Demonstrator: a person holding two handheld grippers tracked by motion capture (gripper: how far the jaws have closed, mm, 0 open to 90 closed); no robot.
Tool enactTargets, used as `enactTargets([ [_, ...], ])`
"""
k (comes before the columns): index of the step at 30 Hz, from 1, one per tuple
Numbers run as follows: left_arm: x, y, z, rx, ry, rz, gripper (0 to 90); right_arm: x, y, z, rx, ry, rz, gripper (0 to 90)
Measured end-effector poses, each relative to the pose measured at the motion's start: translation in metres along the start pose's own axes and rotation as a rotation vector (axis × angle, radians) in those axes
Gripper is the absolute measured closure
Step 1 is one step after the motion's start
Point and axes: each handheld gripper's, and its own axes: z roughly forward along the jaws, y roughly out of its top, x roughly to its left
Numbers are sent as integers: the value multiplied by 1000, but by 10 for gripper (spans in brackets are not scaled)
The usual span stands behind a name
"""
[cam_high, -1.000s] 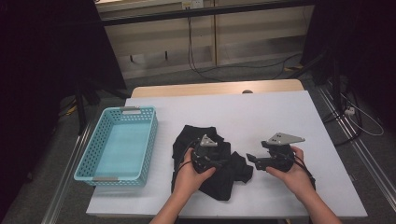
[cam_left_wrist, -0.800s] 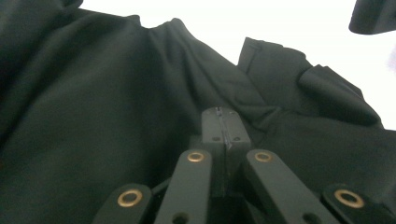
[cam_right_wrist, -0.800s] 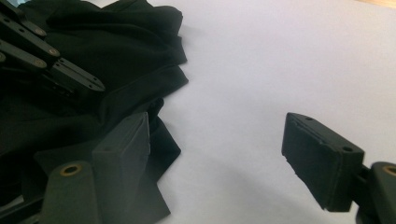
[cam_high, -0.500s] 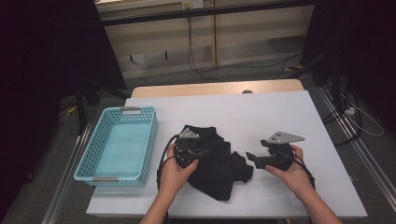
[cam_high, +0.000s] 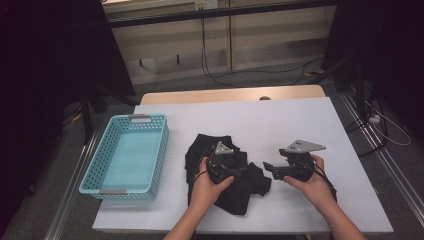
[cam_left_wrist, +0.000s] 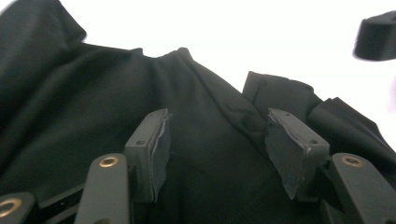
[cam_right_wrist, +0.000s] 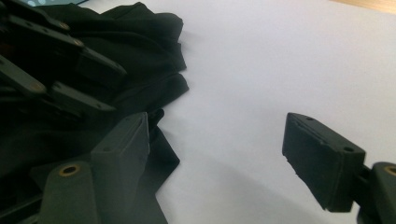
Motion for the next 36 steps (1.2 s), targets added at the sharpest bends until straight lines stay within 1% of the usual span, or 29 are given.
enactTargets([
  [1,-1,1,0,7,4,2,479,0,0,-1,1,-1,0,231],
  [2,-1,2,-1,17,-15,-12,672,-1,-1,-2,-4,-3,3,231],
  [3,-1,3,-2,27,-46,-34,672,-1,-1,-2,-4,-3,3,231],
  [4,-1,3,-3,30,-44,-37,787,-2,-1,-2,-1,-4,5,231],
  [5,0,4,-6,27,-46,-45,859,-2,-2,-2,1,-5,5,230],
  [6,0,4,-6,27,-46,-45,863,-2,-2,-2,1,-5,4,230],
  [8,5,5,-15,8,-64,-82,865,-1,-2,-2,-1,-4,4,230],
  [9,9,8,-28,-13,-78,-103,866,0,-1,-1,-4,4,-4,230],
  [10,11,9,-34,-17,-74,-104,868,1,-1,0,-3,8,-10,229],
  [11,11,9,-34,-17,-74,-104,868,1,-1,0,-3,8,-10,229],
  [12,14,10,-41,-26,-74,-111,868,2,-1,1,-1,10,-13,228],
  [16,27,9,-71,-70,-70,-154,868,5,5,8,-1,16,-30,222],
  [17,37,7,-86,-81,-53,-164,868,9,10,14,-3,18,-37,217],
  [18,37,7,-86,-81,-53,-164,868,9,10,14,-3,18,-37,217],
  [19,42,5,-93,-92,-37,-175,868,11,12,17,-2,22,-44,217],
  [22,55,-1,-109,-102,-22,-211,869,19,20,29,3,32,-76,218],
  [23,57,-3,-111,-98,-19,-216,869,24,25,38,12,42,-99,219],
  [24,59,-5,-112,-99,-16,-219,869,24,25,38,12,42,-99,219],
  [26,61,-6,-113,-92,-11,-220,869,28,31,48,26,43,-116,226],
  [27,61,-6,-114,-91,-5,-214,868,32,35,60,40,48,-130,232],
  [28,61,-6,-115,-89,-2,-211,868,34,37,67,48,52,-139,240],
  [29,61,-6,-115,-89,-2,-211,868,34,37,67,48,52,-139,240],
  [30,62,-6,-118,-85,5,-203,868,37,40,81,71,58,-158,265],
  [31,62,-6,-118,-85,5,-203,869,37,40,88,81,61,-159,284],
  [32,63,-6,-121,-86,14,-203,868,38,41,94,89,74,-145,312],
  [33,63,-6,-121,-86,14,-203,869,38,41,94,89,74,-145,312],
  [34,64,-7,-121,-83,18,-200,869,39,42,100,94,82,-131,320],
  [35,65,-8,-122,-84,20,-205,868,39,44,106,86,91,-118,333],
  [36,66,-8,-122,-86,18,-212,869,43,47,116,106,86,-117,410],
])
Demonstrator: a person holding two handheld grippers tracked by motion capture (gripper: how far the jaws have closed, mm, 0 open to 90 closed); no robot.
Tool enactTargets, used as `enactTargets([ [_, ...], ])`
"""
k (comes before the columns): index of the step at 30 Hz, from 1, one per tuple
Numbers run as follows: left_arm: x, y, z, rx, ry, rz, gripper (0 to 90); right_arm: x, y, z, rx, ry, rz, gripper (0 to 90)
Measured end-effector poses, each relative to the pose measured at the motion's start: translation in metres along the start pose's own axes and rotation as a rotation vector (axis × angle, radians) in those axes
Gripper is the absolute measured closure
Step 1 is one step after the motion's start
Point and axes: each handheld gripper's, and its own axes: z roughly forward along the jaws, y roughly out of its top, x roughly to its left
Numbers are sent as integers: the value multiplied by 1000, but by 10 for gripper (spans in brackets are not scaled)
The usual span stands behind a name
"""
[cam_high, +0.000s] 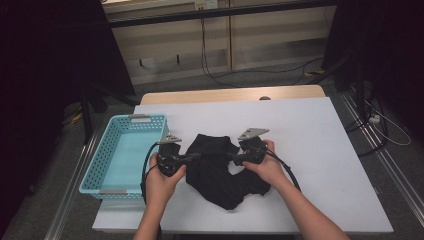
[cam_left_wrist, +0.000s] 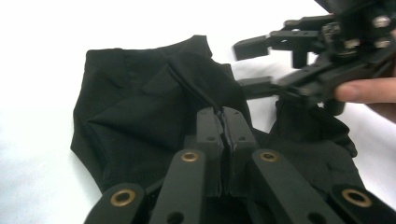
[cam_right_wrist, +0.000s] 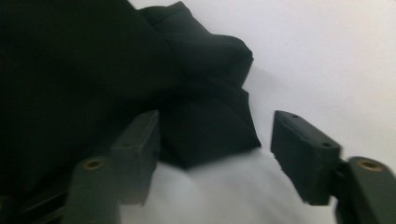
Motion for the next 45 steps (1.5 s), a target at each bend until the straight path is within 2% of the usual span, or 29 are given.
enactTargets([
  [1,1,0,-1,0,0,0,869,1,0,4,16,19,2,506],
  [2,1,0,-1,-3,1,-1,869,1,0,4,16,19,2,506],
  [3,1,0,-3,-8,5,5,868,2,-2,9,22,22,-4,640],
  [4,1,0,-3,-8,5,5,869,2,-2,9,22,22,-4,640],
  [5,1,0,-4,-10,1,8,868,2,-2,6,34,77,-8,881],
  [8,0,0,-4,-10,2,11,868,3,-3,-1,49,56,-41,897],
  [9,0,-1,-5,-13,3,12,868,1,-8,-13,55,48,-53,900],
  [11,0,-1,-5,-14,2,17,868,-2,-12,-20,48,53,-45,900],
  [13,0,-1,-5,-16,6,17,868,-14,-25,-49,35,17,-45,900],
  [14,0,-1,-5,-16,6,17,869,-14,-25,-49,35,17,-45,900],
  [15,-2,-1,-5,-13,7,14,868,-25,-36,-70,16,7,-23,900],
  [16,-2,-1,-5,-13,7,14,868,-25,-36,-70,16,7,-23,900],
  [19,-4,-2,-1,-1,9,17,868,-40,-52,-110,17,-56,-40,900],
  [20,-4,-2,-1,-1,9,17,869,-40,-52,-110,17,-56,-40,900],
  [22,-4,-3,1,13,10,16,869,-46,-65,-129,37,-82,-56,900],
  [25,-3,-3,1,13,16,12,869,-50,-71,-134,31,-85,-52,891],
  [26,-3,-3,2,13,18,13,869,-51,-71,-134,21,-69,-55,842],
  [27,-3,-3,2,15,21,11,869,-48,-66,-129,2,-80,-74,694],
  [29,-2,-3,3,18,32,15,869,-43,-55,-120,-13,-68,-78,589],
  [30,-2,-3,3,18,32,15,869,-43,-55,-120,-13,-68,-78,589],
  [32,-1,-3,2,16,32,11,869,-36,-44,-106,-19,-68,-91,500],
  [35,0,-3,0,23,31,15,869,-30,-32,-77,-3,-44,-64,465],
  [36,0,-4,-1,24,34,20,869,-26,-27,-59,25,-41,-47,457],
  [39,0,-4,-2,19,36,19,869,-24,-26,-46,43,-35,-38,515],
  [40,1,-4,-3,17,37,19,869,-24,-26,-41,64,-32,-45,592],
  [41,1,-4,-4,16,37,21,869,-24,-30,-35,69,-30,-32,729],
  [42,1,-4,-4,15,36,21,869,-24,-30,-35,69,-30,-32,729],
  [43,1,-4,-5,16,35,19,869,-25,-31,-37,68,-10,-17,879],
  [45,2,-4,-6,11,42,23,869,-29,-33,-45,70,-15,-9,886],
])
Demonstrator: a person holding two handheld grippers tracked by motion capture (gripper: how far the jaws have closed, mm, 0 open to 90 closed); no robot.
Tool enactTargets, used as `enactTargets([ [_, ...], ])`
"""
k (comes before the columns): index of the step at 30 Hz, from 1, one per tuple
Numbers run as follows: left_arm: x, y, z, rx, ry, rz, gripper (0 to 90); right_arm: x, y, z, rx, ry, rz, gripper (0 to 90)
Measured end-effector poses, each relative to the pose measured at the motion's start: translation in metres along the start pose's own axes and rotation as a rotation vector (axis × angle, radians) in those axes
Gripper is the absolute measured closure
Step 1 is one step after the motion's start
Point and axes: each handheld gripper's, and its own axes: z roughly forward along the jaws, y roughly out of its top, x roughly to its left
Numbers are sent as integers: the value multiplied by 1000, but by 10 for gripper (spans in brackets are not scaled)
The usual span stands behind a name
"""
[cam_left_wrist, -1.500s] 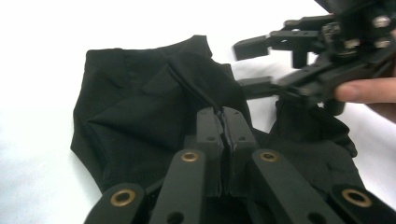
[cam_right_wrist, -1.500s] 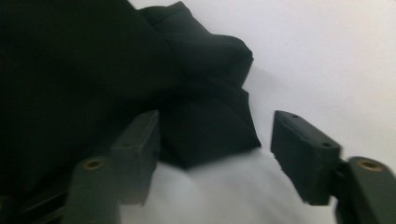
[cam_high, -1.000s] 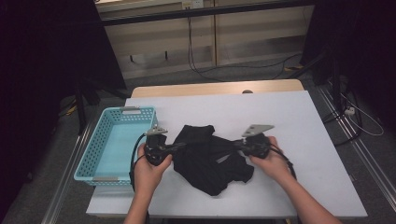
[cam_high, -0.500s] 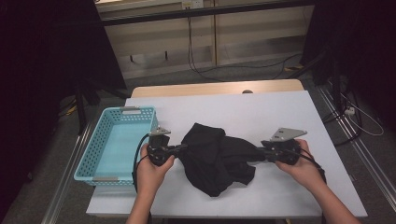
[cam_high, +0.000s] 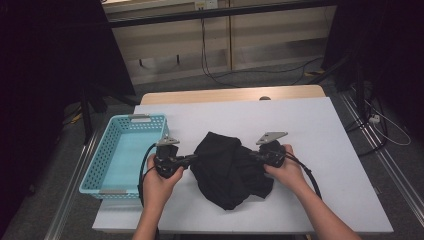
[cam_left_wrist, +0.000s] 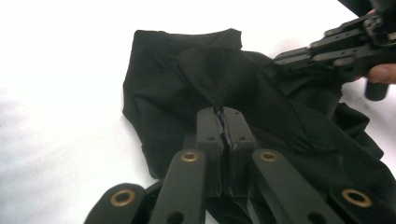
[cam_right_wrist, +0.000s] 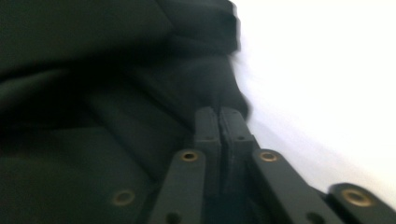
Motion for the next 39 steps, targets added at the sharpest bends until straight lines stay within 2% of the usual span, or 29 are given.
enactTargets([
  [1,0,0,0,-4,2,-3,869,-2,-2,-5,-5,-2,4,887],
  [2,1,0,-1,3,3,4,869,-8,-6,-21,-8,-28,-12,888],
  [3,1,0,-2,-4,5,0,869,-8,-6,-21,-8,-28,-12,888],
  [4,2,0,-2,-4,9,-1,869,-15,-12,-40,-23,-67,-29,888],
  [5,1,-1,-1,1,11,-3,869,-19,-17,-50,-23,-77,-38,888],
  [6,1,-1,-1,1,11,-3,869,-19,-17,-50,-23,-77,-38,888],
  [8,1,-1,0,2,21,-2,869,-26,-28,-68,-30,-101,-38,888],
  [12,2,-2,1,3,34,-5,869,-36,-50,-94,14,-149,-51,888],
  [14,4,-2,2,10,37,-7,869,-37,-59,-101,24,-154,-79,870],
  [16,5,-2,3,10,43,-10,869,-36,-59,-100,13,-153,-93,828],
  [18,5,-3,4,12,44,-11,869,-33,-54,-96,-3,-155,-97,694],
  [19,6,-3,5,15,44,-9,869,-28,-44,-89,-26,-129,-103,619],
  [20,5,-3,5,16,43,-11,869,-28,-44,-89,-26,-129,-103,619],
  [21,6,-3,5,14,46,-11,869,-25,-38,-84,-47,-124,-91,560],
  [22,6,-3,5,18,47,-8,869,-22,-32,-78,-59,-112,-96,549],
  [23,7,-3,4,15,50,-10,869,-16,-20,-65,-81,-67,-96,473],
  [24,7,-3,4,15,50,-10,869,-16,-20,-65,-81,-67,-96,473],
  [25,8,-4,2,16,49,-13,869,-12,-12,-51,-84,-42,-77,448],
  [28,8,-3,0,17,55,-6,869,-10,-6,-36,-53,-58,-86,424],
  [29,8,-3,-1,17,53,-8,870,-11,-6,-30,-28,-65,-82,449],
  [30,8,-3,-2,10,60,-8,870,-12,-6,-25,-10,-55,-65,528],
  [32,9,-3,-4,8,66,-5,870,-17,-9,-20,11,-46,-49,791],
  [33,10,-3,-6,10,69,0,870,-21,-10,-23,0,-50,-29,878],
  [34,10,-3,-6,5,70,-2,870,-25,-11,-27,-25,-39,-2,884],
  [35,11,-2,-7,8,68,-3,871,-31,-9,-41,-85,-68,11,889],
  [36,11,-2,-7,-1,67,-1,871,-34,-7,-50,-125,-71,23,890],
  [37,11,-2,-7,-1,67,-1,872,-34,-7,-50,-125,-71,23,890],
  [38,10,-2,-6,-19,67,0,872,-38,-4,-67,-179,-77,35,891],
  [39,9,-1,-6,-29,59,5,872,-40,-3,-75,-197,-86,36,892],
])
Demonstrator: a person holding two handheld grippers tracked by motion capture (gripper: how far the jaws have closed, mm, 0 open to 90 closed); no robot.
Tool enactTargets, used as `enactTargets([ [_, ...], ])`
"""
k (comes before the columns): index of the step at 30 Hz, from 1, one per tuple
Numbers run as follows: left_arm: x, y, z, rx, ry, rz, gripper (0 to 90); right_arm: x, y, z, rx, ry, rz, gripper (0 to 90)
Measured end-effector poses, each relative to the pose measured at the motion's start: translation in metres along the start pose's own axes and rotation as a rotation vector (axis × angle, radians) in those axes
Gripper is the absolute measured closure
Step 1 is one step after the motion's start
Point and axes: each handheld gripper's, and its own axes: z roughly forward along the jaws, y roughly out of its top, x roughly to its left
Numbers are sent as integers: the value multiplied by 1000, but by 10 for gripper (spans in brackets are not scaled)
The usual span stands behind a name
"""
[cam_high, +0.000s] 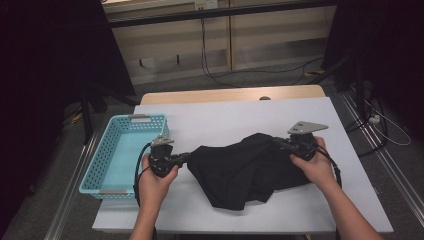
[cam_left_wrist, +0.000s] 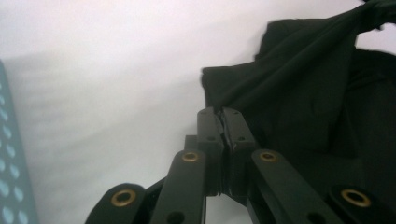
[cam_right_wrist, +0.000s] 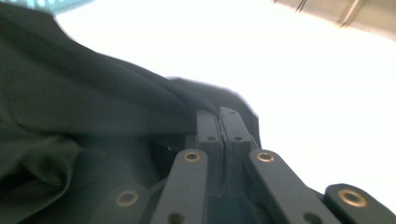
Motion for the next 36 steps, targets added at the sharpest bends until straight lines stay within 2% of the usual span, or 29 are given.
enactTargets([
  [2,-4,1,2,-6,-8,9,872,-2,2,-6,-19,-3,5,891],
  [5,-5,2,5,-5,18,25,873,-5,2,-17,-61,-27,28,855],
  [7,1,0,4,6,45,5,872,-5,-2,-15,-56,-39,30,822],
  [8,1,0,4,6,45,5,872,-5,-2,-15,-56,-39,30,822],
  [9,4,0,3,11,52,-2,872,-4,-4,-13,-47,-31,31,801],
  [10,8,-2,3,17,69,-14,872,-1,-8,-10,-32,-15,35,717],
  [11,8,-2,3,17,69,-14,871,-1,-8,-10,-32,-15,35,717],
  [13,11,-3,2,22,80,-18,870,2,-10,-7,-7,-9,36,603],
  [14,12,-4,1,26,83,-21,869,3,-11,-6,-3,16,32,596],
  [20,15,-6,-2,38,106,-17,868,14,-15,-4,11,68,15,531],
  [21,14,-6,-2,35,110,-18,867,17,-18,0,40,81,3,529],
  [25,13,-6,-1,41,115,-11,858,22,-22,6,69,109,-10,533],
  [26,12,-6,0,40,117,-10,850,25,-22,10,86,120,-24,574],
  [27,12,-6,1,44,117,-9,850,25,-22,10,86,120,-24,574],
  [28,12,-5,1,39,116,-2,822,26,-23,12,102,106,-28,615],
  [29,12,-5,2,30,117,-4,759,25,-24,13,118,81,-31,634],
  [30,12,-5,3,25,117,-6,692,24,-25,15,136,65,-27,721],
  [32,11,-4,4,11,116,-9,585,16,-28,16,142,72,7,871],
  [33,10,-3,6,-2,126,-2,485,8,-29,12,130,45,29,882],
  [34,10,-3,6,-2,126,-2,453,8,-29,12,130,45,29,882],
  [35,9,-2,7,-8,128,-4,427,-1,-29,5,107,8,52,883],
  [36,9,-2,9,-11,123,-12,427,-1,-29,5,107,8,52,883],
])
